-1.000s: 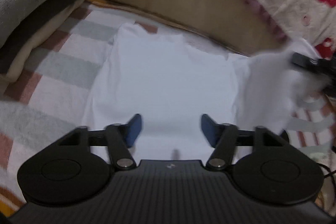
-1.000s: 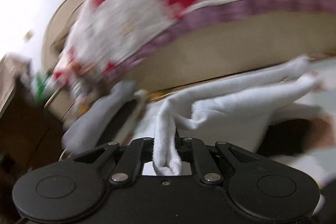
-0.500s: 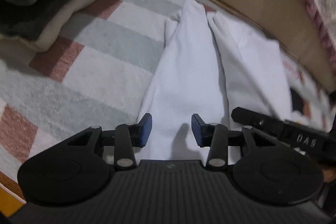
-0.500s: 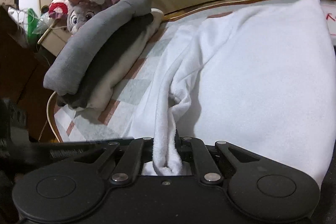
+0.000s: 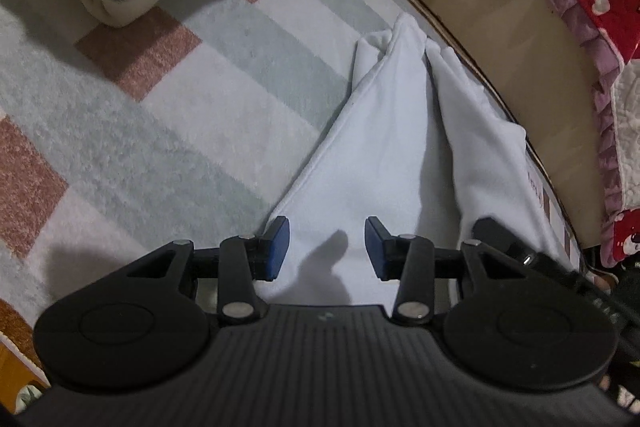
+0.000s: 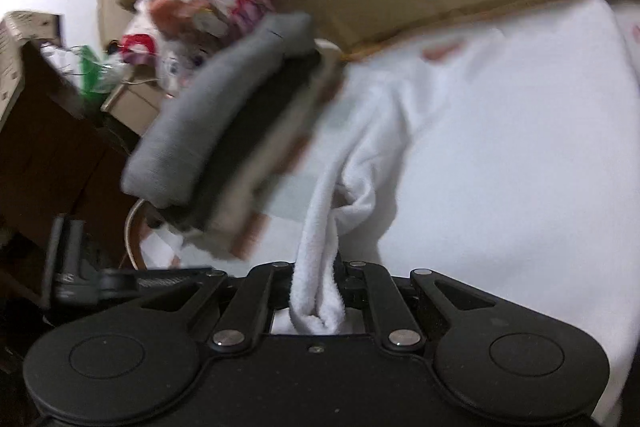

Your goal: Fold clothes

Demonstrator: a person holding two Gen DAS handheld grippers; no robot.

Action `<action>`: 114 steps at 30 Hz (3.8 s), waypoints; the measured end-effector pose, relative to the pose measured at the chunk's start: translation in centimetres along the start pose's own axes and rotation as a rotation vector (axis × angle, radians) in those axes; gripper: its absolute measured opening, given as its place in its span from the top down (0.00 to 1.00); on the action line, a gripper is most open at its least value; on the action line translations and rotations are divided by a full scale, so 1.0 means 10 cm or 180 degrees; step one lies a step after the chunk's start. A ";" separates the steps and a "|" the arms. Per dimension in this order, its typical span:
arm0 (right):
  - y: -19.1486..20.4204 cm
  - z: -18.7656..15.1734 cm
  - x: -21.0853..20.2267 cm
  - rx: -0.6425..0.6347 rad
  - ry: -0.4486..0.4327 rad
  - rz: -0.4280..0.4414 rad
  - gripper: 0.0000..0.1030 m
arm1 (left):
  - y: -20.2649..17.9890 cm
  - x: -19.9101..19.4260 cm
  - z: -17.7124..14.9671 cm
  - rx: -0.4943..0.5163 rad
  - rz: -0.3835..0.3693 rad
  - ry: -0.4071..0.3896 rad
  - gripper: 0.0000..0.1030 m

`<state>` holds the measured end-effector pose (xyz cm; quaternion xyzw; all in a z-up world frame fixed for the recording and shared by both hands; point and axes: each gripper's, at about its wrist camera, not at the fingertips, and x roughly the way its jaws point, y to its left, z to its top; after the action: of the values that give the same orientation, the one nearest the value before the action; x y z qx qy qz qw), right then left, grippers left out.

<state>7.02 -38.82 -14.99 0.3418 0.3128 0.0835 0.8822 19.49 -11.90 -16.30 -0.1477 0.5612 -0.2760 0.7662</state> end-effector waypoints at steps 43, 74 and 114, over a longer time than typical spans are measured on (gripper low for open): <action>0.26 -0.88 -0.70 -0.1649 0.0408 -0.1276 0.50 | -0.39 0.24 -0.24 0.0755 -0.0167 -0.0112 0.44; 0.41 -1.05 -0.57 -0.2281 0.0961 -0.1513 0.90 | -0.57 -0.05 -0.49 0.1375 0.1192 -0.0524 0.74; -1.37 0.72 -0.45 -0.0127 -0.0357 -0.0544 0.46 | -1.50 1.19 0.71 0.2534 0.0691 -0.0633 0.91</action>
<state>6.89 -54.76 -17.63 0.3004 0.2892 -0.0051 0.9089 24.90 -31.55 -15.18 0.1937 0.3464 -0.3734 0.8385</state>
